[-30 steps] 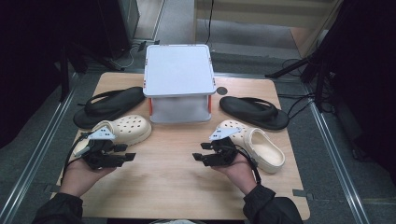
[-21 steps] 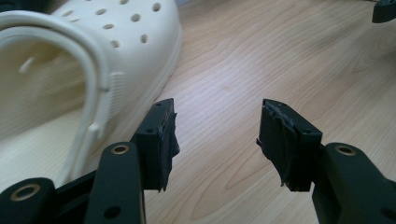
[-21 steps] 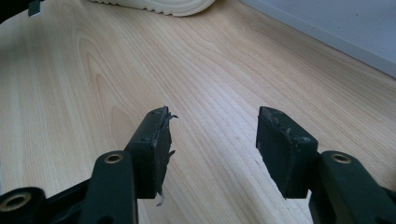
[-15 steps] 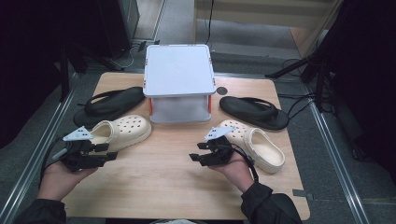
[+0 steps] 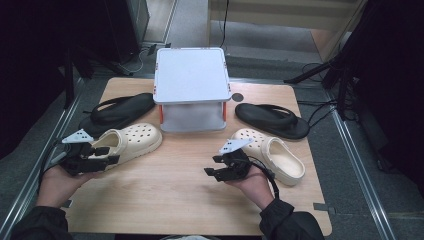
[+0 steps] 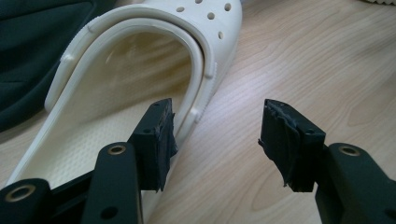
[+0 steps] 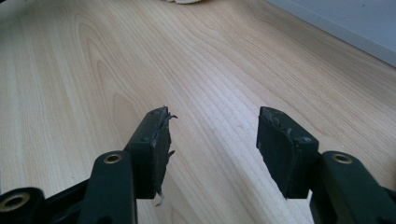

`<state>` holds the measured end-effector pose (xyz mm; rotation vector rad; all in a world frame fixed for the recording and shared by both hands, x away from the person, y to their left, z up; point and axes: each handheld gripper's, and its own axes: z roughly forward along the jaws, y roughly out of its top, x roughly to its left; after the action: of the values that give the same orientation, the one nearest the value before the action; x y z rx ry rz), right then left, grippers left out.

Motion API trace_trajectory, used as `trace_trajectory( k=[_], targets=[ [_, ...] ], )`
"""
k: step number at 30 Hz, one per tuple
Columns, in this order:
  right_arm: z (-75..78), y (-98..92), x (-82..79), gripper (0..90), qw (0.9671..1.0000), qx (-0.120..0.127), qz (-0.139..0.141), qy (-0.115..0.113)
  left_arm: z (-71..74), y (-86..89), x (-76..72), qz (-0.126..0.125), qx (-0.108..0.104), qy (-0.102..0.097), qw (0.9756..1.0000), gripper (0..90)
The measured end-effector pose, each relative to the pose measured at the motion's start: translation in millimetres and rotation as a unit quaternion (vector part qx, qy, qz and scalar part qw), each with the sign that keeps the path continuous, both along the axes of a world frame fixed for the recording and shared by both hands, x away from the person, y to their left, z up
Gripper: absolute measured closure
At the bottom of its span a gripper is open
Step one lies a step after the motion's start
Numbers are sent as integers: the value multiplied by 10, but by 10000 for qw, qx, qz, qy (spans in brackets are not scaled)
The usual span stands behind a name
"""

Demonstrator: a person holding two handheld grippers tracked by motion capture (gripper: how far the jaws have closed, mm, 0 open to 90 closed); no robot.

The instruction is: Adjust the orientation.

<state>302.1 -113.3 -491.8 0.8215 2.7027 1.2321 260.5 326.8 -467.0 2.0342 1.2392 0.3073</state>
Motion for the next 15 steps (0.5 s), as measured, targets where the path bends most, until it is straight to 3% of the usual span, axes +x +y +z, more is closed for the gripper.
trace_trajectory(
  k=[2, 4, 8, 15],
  targets=[
    [-4, -17, -18, 450, 10000, 56, -17, -24, -28, -17, 65, -41, 32, 44, 10000, 445],
    [-12, -38, -67, 449, 9997, 198, -60, 140, -47, -41, 125, -105, 60, 82, 9999, 454],
    [-20, -42, -168, 447, 9999, 140, -5, 22, -73, -83, 276, -262, 24, 161, 9995, 464],
    [-39, -112, -265, 446, 9999, 83, -117, 29, -88, -107, 436, -319, 21, 410, 9986, 505]
  ],
)
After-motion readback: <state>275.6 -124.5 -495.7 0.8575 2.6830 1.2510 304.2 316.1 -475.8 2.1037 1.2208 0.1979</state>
